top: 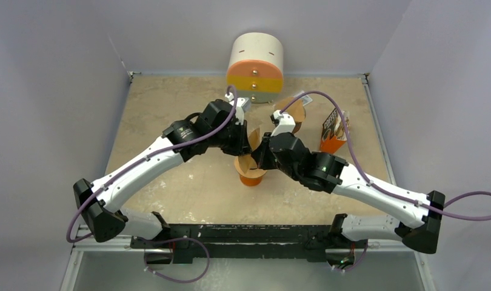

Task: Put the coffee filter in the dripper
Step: Place the coffee filter in the coffee dripper.

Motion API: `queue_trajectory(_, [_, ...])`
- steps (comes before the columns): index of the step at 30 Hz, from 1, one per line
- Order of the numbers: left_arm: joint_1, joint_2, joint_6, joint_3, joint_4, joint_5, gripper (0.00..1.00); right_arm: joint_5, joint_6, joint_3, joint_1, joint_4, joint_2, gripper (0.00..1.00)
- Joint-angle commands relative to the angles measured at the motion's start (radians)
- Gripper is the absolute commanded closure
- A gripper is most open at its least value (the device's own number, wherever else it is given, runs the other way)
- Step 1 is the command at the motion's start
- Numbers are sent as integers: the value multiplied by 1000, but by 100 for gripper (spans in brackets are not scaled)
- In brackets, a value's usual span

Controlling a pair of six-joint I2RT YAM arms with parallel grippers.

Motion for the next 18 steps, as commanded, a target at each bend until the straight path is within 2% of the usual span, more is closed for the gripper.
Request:
queue_trajectory(1, [-6,30,34,38,-16,26,100,-24,60,-44,5,142,-45,100])
queue_trajectory(10, [-19,114,56,84,-55,-3,100,-19,94,-116,5,237,-78,100])
queue_trajectory(18, [-21,119,30,70,-10,-13,100,-20,117,-193,5,288,-125,100])
